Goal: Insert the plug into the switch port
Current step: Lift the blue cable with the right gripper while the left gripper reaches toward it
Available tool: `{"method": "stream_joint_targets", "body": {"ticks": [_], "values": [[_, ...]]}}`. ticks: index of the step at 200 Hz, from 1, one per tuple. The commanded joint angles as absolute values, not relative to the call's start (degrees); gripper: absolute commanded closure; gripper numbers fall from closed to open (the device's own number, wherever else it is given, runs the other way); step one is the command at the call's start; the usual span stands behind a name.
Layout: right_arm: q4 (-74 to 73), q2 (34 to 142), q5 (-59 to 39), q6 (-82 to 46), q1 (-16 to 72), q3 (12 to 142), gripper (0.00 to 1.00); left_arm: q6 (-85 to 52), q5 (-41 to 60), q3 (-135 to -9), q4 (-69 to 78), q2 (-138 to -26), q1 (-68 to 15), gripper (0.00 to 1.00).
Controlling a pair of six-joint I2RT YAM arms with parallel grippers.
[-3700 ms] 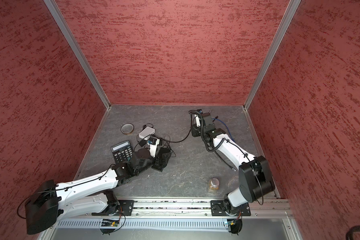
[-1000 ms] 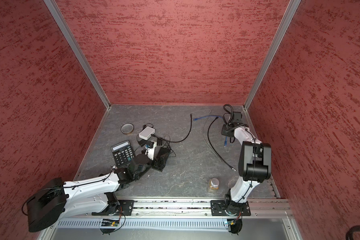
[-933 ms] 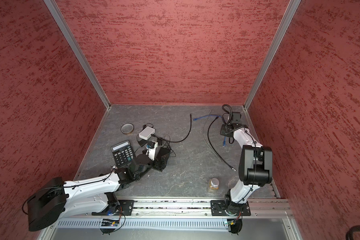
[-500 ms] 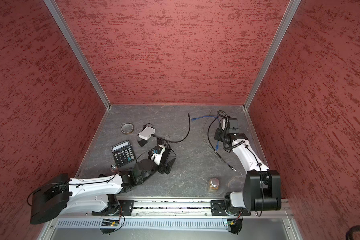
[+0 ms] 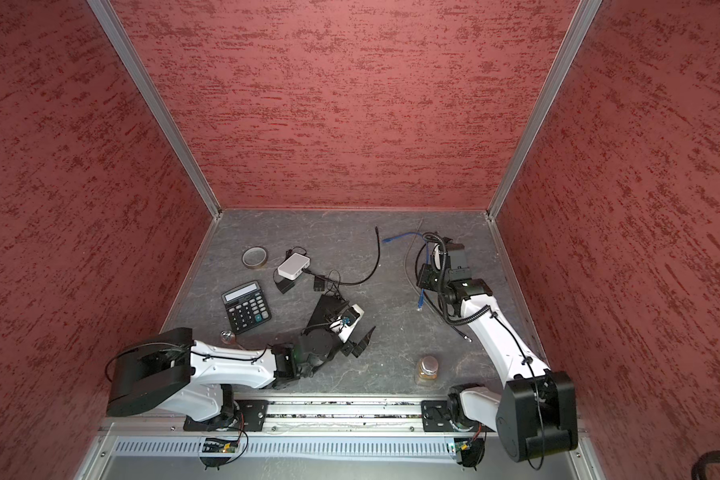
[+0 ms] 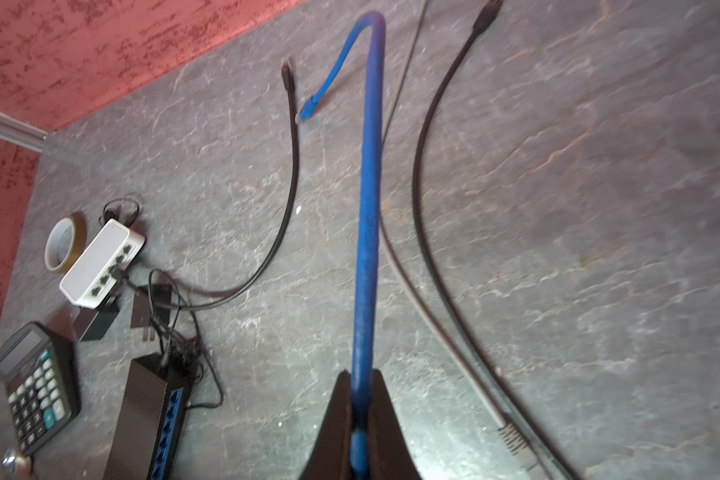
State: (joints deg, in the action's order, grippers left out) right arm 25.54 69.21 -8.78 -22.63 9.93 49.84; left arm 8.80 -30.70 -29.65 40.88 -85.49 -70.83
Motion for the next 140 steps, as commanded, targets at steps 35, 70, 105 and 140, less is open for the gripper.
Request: {"method": "stream_joint_targets", "body": {"ticks": [35, 70, 105, 140], "values": [[24.6, 67.1, -9.2, -27.7, 14.0, 48.9, 0.98, 15.7, -33.8, -36.0, 49.6, -93.4, -71.8, 0.05], [24.3, 67.3, -8.6, -28.5, 15.9, 48.9, 0.97, 17.9, -34.1, -39.0, 53.9, -98.6, -73.1, 0.18], [23.5, 68.5, -8.3, -28.8, 16.9, 48.9, 0.97, 17.9, -32.3, -43.6, 52.0, -102.2, -73.9, 0.17], [23.0, 69.5, -8.6, -28.8, 17.3, 49.5, 0.95, 17.7, -29.7, -46.7, 49.5, -104.2, -74.0, 0.16]]}}
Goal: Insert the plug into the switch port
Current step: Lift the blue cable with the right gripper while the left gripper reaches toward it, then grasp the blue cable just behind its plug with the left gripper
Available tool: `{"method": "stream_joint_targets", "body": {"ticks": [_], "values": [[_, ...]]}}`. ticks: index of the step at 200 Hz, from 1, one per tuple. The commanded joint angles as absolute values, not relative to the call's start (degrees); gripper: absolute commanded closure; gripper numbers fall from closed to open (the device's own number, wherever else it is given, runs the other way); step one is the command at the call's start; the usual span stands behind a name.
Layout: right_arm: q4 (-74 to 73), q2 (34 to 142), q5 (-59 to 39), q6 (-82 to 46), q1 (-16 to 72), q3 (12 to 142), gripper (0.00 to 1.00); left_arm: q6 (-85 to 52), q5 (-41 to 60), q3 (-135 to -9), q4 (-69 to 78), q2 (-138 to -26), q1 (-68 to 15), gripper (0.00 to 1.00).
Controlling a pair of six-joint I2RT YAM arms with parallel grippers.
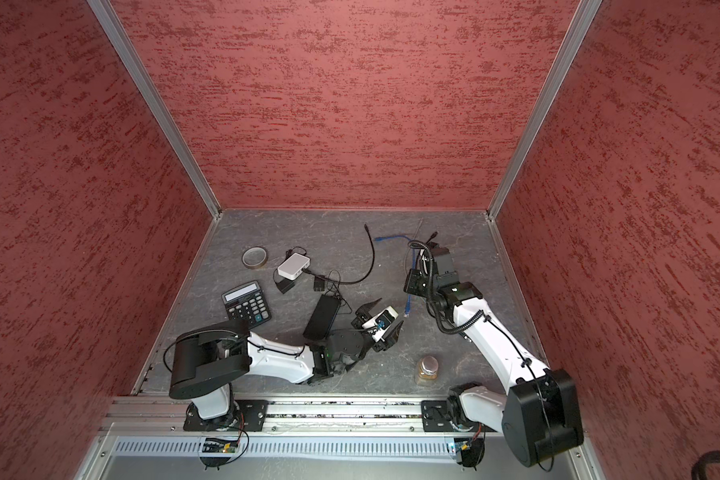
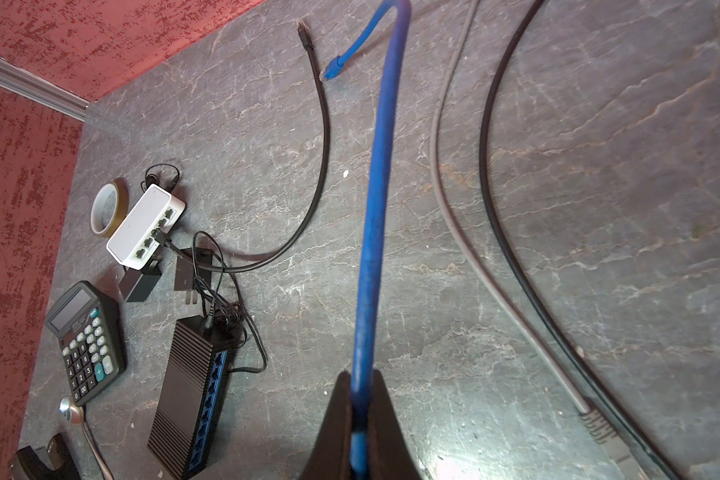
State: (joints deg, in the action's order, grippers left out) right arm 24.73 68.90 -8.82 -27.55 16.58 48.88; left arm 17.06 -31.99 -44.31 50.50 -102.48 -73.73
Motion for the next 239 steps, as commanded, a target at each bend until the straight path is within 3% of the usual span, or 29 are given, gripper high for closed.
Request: {"method": "stream_joint_targets", "body": {"ticks": [1, 82, 115, 174, 239], "values": [[23.0, 69.5, -8.6, -28.8, 17.3, 49.5, 0.95, 17.7, -29.7, -46.8, 49.4, -104.3, -74.0, 0.16], [22.5, 69.8, -10.1, -28.2, 17.5, 49.8, 0.95, 16.1, -26.8, -53.4, 44.8, -110.2, -73.3, 0.19], [22.0, 69.3, -11.1, -27.9, 17.6, 49.6, 0.95, 12.3, -24.2, -54.1, 44.4, -110.9, -71.1, 0.25], [20.6, 68.3, -12.8, -27.6, 17.5, 49.2, 0.95, 4.8, -9.2, -51.3, 45.7, -108.4, -66.9, 0.44], [19.8, 68.0, -13.4, -27.3, 17.6, 48.6, 0.95, 0.1, -1.4, -50.7, 46.7, -107.9, -64.8, 0.54]]}}
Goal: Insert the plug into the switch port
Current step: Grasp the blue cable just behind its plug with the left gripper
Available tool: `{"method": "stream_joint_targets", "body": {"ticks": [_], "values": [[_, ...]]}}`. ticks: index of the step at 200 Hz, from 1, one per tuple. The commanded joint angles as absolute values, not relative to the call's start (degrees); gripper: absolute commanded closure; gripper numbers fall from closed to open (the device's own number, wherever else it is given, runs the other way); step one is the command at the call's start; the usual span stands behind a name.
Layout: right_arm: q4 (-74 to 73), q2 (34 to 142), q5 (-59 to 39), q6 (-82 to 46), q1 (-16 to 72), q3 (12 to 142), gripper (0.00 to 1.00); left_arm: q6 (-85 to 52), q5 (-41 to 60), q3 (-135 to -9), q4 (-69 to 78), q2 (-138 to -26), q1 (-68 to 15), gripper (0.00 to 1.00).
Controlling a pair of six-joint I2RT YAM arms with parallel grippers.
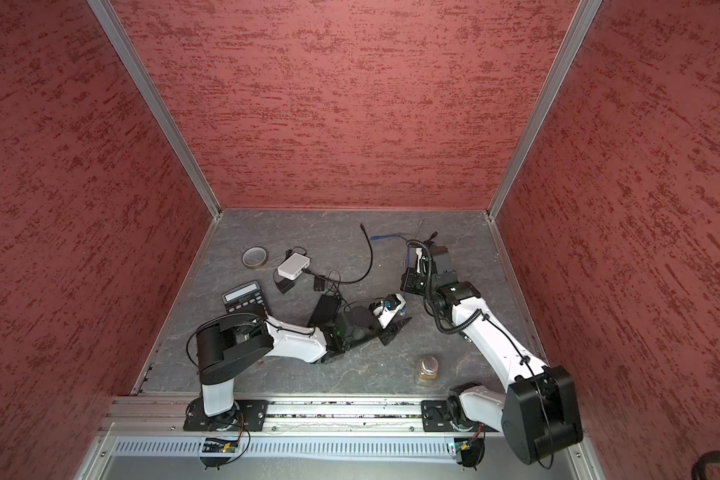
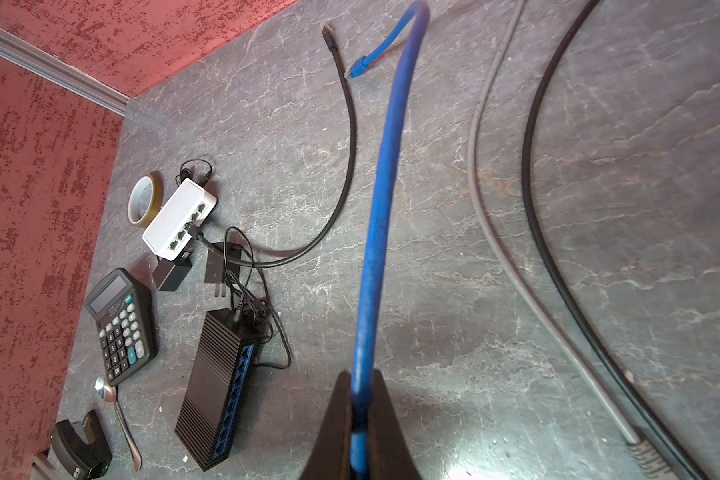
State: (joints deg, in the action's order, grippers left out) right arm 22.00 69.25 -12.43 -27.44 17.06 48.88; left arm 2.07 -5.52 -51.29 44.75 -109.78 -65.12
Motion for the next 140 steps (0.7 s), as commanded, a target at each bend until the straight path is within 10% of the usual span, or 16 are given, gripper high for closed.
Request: {"method": "stream_joint_targets", "body": {"ticks": [1, 58, 140], "values": [[19.8, 68.0, -13.4, -27.3, 17.6, 48.6, 0.95, 0.2, -1.3, -50.7, 46.7, -107.9, -64.8, 0.55], [18.8, 67.7, -14.2, -27.3, 17.8, 47.6, 0.95, -2.5, 1.3, -50.8, 46.4, -107.3, -63.2, 0.74], [18.1, 67.1, -14.5, -27.1, 17.8, 46.6, 0.95, -7.0, 1.4, -50.3, 44.9, -106.9, -61.1, 0.77]]}}
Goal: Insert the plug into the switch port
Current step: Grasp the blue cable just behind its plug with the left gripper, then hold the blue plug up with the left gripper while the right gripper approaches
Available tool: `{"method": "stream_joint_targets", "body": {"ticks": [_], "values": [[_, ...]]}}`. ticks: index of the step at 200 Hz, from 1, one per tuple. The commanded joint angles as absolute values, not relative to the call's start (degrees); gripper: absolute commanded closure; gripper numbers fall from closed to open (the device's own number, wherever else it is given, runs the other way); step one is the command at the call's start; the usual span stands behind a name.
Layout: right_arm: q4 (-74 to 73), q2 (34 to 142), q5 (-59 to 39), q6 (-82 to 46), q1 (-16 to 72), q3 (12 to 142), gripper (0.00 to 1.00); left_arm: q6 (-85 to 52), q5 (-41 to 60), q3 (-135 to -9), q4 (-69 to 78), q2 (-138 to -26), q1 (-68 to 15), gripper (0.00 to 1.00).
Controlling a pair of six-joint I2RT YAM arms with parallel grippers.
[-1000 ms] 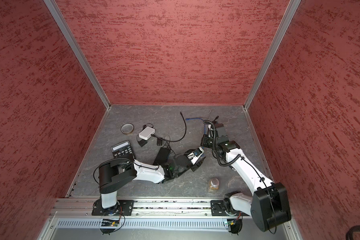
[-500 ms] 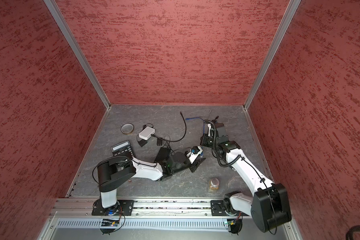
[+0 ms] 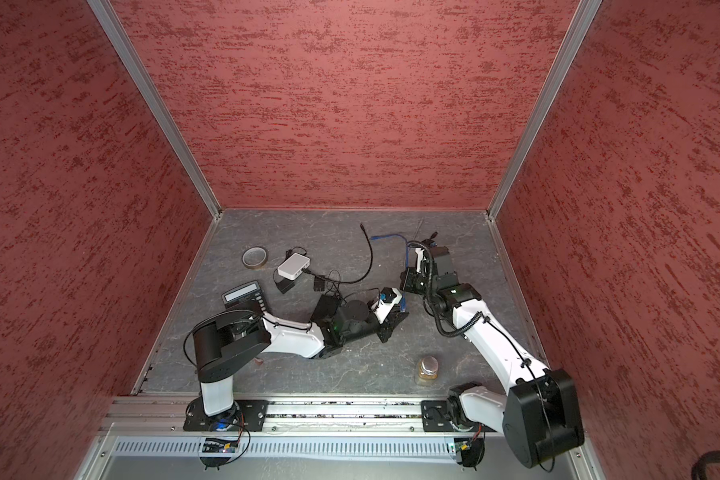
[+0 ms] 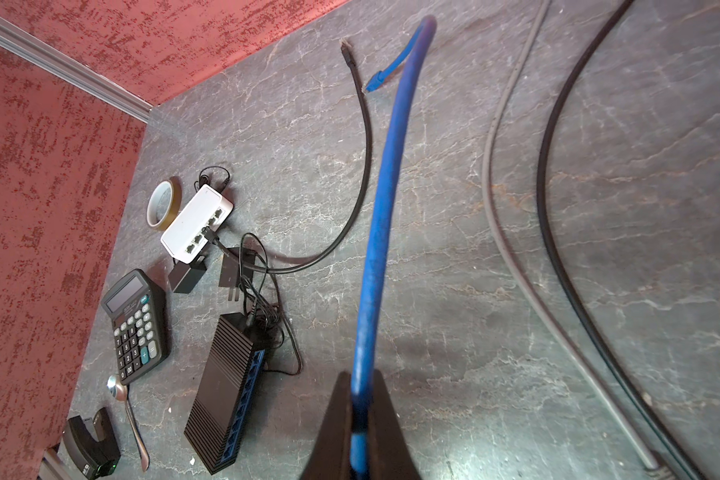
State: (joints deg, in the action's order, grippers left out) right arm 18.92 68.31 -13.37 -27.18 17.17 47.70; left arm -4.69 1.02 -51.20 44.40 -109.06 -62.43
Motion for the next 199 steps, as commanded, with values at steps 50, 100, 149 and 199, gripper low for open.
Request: {"method": "stream_joint_targets", "body": {"ticks": [50, 100, 149, 199], "values": [[16.0, 67.6, -15.7, -27.0, 17.8, 45.5, 0.91, -6.6, 4.8, -48.0, 47.3, -105.6, -60.6, 0.86], [14.6, 68.2, -16.8, -25.7, 17.8, 45.5, 0.82, -5.8, 9.2, -45.0, 48.2, -103.6, -59.8, 0.88], [16.9, 68.0, -16.7, -18.9, 17.8, 46.8, 0.73, -5.1, 13.7, -42.2, 43.5, -99.1, -57.7, 0.87], [22.7, 66.1, -18.7, -10.3, 17.8, 48.8, 0.69, -3.3, 15.3, -40.1, 34.4, -93.9, -55.8, 0.88]]}}
